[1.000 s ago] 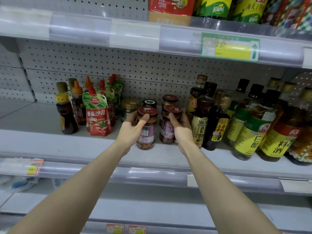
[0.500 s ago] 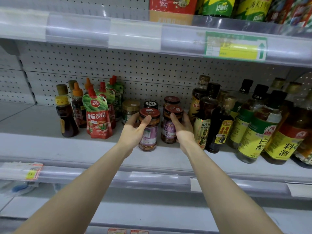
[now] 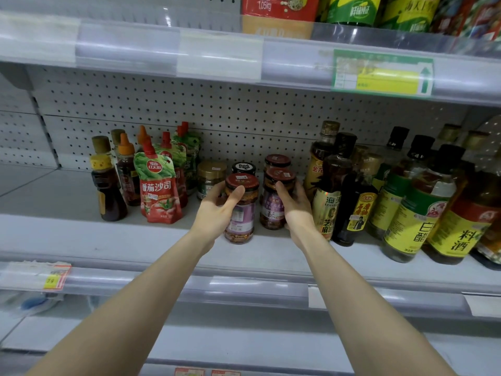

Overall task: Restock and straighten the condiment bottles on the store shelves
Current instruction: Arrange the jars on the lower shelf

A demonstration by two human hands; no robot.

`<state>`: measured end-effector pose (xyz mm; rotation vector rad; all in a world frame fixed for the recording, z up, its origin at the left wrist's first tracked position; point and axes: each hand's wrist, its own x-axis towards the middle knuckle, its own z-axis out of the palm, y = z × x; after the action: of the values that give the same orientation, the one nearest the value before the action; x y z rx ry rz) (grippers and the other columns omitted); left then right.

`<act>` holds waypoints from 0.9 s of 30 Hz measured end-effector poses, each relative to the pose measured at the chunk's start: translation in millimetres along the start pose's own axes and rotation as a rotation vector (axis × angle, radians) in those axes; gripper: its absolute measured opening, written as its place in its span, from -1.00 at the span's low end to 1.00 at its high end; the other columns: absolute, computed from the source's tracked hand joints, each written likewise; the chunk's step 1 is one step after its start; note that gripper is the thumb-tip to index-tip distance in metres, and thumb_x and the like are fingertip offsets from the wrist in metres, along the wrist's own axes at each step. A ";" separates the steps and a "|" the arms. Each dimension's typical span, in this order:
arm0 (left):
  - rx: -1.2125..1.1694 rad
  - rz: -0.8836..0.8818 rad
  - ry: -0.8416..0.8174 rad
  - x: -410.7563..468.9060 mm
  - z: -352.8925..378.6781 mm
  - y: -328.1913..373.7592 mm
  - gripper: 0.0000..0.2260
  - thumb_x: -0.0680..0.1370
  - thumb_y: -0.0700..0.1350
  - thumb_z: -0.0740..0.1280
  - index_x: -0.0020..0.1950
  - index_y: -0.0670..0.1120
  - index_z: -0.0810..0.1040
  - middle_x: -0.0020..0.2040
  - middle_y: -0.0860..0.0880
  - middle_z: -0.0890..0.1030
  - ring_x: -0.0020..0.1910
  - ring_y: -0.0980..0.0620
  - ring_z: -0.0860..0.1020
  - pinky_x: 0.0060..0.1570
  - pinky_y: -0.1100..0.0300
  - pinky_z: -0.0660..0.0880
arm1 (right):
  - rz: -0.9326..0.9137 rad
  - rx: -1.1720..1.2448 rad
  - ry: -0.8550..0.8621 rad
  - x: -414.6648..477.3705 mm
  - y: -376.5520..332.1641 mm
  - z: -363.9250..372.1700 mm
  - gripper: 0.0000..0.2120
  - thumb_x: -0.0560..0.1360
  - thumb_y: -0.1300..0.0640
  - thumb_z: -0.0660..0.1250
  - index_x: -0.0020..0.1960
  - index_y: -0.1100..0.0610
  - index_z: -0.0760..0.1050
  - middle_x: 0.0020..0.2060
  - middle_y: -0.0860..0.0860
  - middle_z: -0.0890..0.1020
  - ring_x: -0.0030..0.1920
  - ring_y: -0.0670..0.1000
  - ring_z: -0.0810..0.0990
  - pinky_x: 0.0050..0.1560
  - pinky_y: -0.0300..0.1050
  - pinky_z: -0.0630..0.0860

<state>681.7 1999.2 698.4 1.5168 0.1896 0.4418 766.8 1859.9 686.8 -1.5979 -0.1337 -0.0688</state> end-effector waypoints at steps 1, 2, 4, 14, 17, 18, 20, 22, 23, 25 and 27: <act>-0.003 0.001 0.000 0.0 -0.2 -0.1 -0.60 0.54 0.05 0.34 0.35 -0.04 0.46 0.20 -0.01 0.60 0.16 0.04 0.57 0.16 0.09 0.52 | 0.000 0.002 -0.002 -3.9 -0.2 0.5 -0.28 0.46 -0.25 0.34 0.53 -0.07 0.20 0.46 0.01 0.36 0.44 0.09 0.34 0.42 0.13 0.31; -0.004 0.000 -0.001 -0.3 -0.1 0.1 -0.60 0.54 0.05 0.34 0.35 -0.04 0.46 0.20 -0.02 0.60 0.17 0.03 0.57 0.18 0.07 0.52 | 0.011 0.009 -0.004 -9.0 -0.3 0.5 -0.23 0.40 -0.31 0.35 0.52 -0.10 0.21 0.46 -0.02 0.36 0.45 0.08 0.32 0.43 0.13 0.29; 0.000 0.001 -0.002 -2.0 0.6 0.2 -0.62 0.54 0.05 0.34 0.33 -0.02 0.47 0.19 -0.01 0.60 0.16 0.04 0.57 0.20 0.05 0.52 | 0.051 0.046 0.006 -19.5 -0.2 -1.7 -0.26 0.41 -0.30 0.35 0.52 -0.15 0.20 0.47 -0.07 0.33 0.46 0.07 0.29 0.43 0.18 0.27; 0.077 0.024 -0.031 -27.6 20.4 -1.7 -0.52 0.53 0.12 0.33 0.40 -0.02 0.40 0.17 0.09 0.60 0.15 0.15 0.55 0.11 0.24 0.47 | 0.104 0.090 -0.101 -72.5 -18.5 -21.6 -0.79 0.61 -0.04 0.22 0.21 -0.02 0.46 0.14 -0.10 0.55 0.25 -0.02 0.49 0.30 0.05 0.42; 0.043 0.013 -0.039 -39.3 23.9 3.6 -0.70 0.59 0.07 0.28 0.30 0.06 0.44 0.09 0.21 0.57 0.09 0.27 0.53 0.06 0.29 0.47 | 0.139 0.116 -0.175 -85.9 -25.1 -26.4 -0.72 0.64 -0.06 0.13 0.27 -0.01 0.45 0.10 -0.09 0.55 0.16 -0.03 0.51 0.10 -0.09 0.50; 0.037 0.008 -0.046 -43.2 24.8 4.4 -0.79 0.60 0.06 0.26 0.23 0.12 0.46 0.07 0.21 0.58 0.08 0.27 0.54 0.06 0.28 0.48 | 0.146 0.130 -0.186 -89.9 -26.6 -27.6 -0.70 0.65 -0.06 0.11 0.29 -0.01 0.45 0.06 -0.11 0.57 0.13 -0.05 0.53 0.00 -0.17 0.52; 0.042 -0.003 -0.059 -50.7 25.0 4.7 -0.91 0.60 0.07 0.25 0.09 0.22 0.48 0.06 0.14 0.61 0.10 0.15 0.56 0.07 0.17 0.52 | 0.153 0.142 -0.209 -95.0 -26.9 -29.7 -0.73 0.65 -0.08 0.08 0.24 -0.06 0.46 -0.05 -0.20 0.58 0.05 -0.13 0.55 -0.12 -0.25 0.51; 0.066 -0.002 -0.070 -59.2 24.1 5.2 -0.91 0.60 0.07 0.25 0.09 0.22 0.46 0.08 0.09 0.60 0.13 0.09 0.55 0.01 0.16 0.49 | 0.158 0.141 -0.227 -97.3 -28.6 -32.7 -0.70 0.65 -0.11 0.06 0.26 -0.07 0.46 -0.06 -0.23 0.58 0.00 -0.22 0.55 -0.13 -0.27 0.50; 0.086 0.000 -0.073 -62.9 23.9 4.9 -0.88 0.60 0.08 0.25 0.13 0.20 0.43 0.10 0.08 0.59 0.14 0.07 0.55 0.01 0.16 0.47 | 0.155 0.139 -0.227 -97.1 -29.5 -34.2 -0.66 0.65 -0.12 0.05 0.31 -0.05 0.44 -0.01 -0.20 0.59 0.00 -0.24 0.54 -0.10 -0.26 0.49; 0.121 0.002 -0.076 -71.5 23.0 5.5 -0.79 0.59 0.08 0.26 0.22 0.18 0.42 0.09 0.05 0.60 0.14 0.05 0.55 0.06 0.14 0.46 | 0.161 0.140 -0.213 -99.9 -33.3 -35.2 -0.59 0.64 -0.14 0.06 0.39 0.00 0.41 0.15 -0.11 0.58 0.08 -0.19 0.55 0.05 -0.19 0.49; 0.140 -0.001 -0.090 -78.3 23.4 7.7 -0.74 0.59 0.07 0.26 0.28 0.12 0.44 0.05 0.03 0.61 0.07 0.07 0.57 0.05 0.17 0.47 | 0.150 0.113 -0.150 -103.0 -33.7 -35.4 -0.60 0.63 -0.14 0.08 0.38 0.00 0.40 0.27 -0.05 0.53 0.24 -0.07 0.50 0.30 -0.03 0.43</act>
<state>618.5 1946.9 695.6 1.6705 0.1536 0.3643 661.7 1821.1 708.2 -1.4944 -0.1317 0.1724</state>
